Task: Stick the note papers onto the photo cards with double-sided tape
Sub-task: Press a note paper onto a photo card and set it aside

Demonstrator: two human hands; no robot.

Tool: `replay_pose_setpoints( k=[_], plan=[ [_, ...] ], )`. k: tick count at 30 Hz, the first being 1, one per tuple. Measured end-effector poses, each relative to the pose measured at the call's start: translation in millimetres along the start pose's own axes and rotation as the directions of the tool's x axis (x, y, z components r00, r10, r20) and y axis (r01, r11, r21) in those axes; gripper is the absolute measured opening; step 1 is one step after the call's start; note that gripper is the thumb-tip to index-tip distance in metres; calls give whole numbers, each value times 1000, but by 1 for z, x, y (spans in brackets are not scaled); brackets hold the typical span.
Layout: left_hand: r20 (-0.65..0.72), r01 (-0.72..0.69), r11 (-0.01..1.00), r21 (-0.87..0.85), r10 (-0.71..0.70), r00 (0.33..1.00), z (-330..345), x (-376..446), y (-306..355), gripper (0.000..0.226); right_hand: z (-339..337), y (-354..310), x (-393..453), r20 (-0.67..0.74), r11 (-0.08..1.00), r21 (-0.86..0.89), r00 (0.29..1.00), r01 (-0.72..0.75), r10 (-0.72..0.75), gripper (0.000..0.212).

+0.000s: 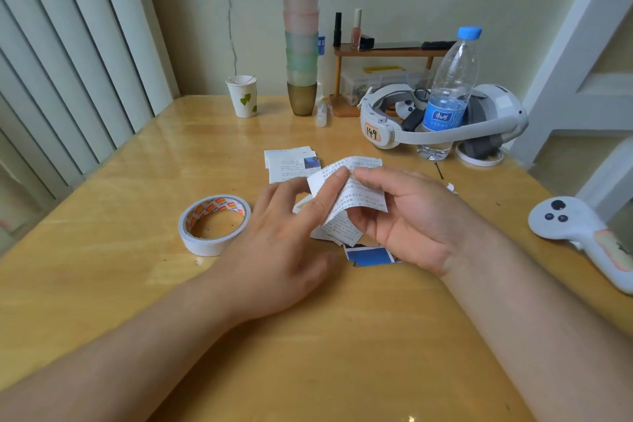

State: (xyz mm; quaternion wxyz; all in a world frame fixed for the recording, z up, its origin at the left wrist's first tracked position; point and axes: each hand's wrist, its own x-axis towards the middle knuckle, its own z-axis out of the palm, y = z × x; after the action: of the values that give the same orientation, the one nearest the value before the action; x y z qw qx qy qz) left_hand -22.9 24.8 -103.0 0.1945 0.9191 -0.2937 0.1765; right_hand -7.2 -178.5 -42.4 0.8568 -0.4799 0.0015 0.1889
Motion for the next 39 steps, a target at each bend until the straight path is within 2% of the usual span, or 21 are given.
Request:
replay_pose_setpoints(
  k=[3,12,21,33,39],
  plan=[
    [-18,-31,994,-100,29,999,3,0,2,107,3,3,1,31,997,76,999,-15,12,33],
    [-101,-105,980,-168,89,991,3,2,8,112,11,5,-3,88,978,200,995,-67,50,32],
    [-119,-104,977,-186,83,989,3,2,11,114,14,7,-4,91,970,230,994,-75,55,32],
    [-168,-79,975,-208,44,985,5,2,12,117,15,12,-2,107,958,264,991,-110,84,51],
    [-198,-73,979,-190,35,980,4,3,13,116,17,15,-1,93,956,271,992,-110,88,49]
  ],
)
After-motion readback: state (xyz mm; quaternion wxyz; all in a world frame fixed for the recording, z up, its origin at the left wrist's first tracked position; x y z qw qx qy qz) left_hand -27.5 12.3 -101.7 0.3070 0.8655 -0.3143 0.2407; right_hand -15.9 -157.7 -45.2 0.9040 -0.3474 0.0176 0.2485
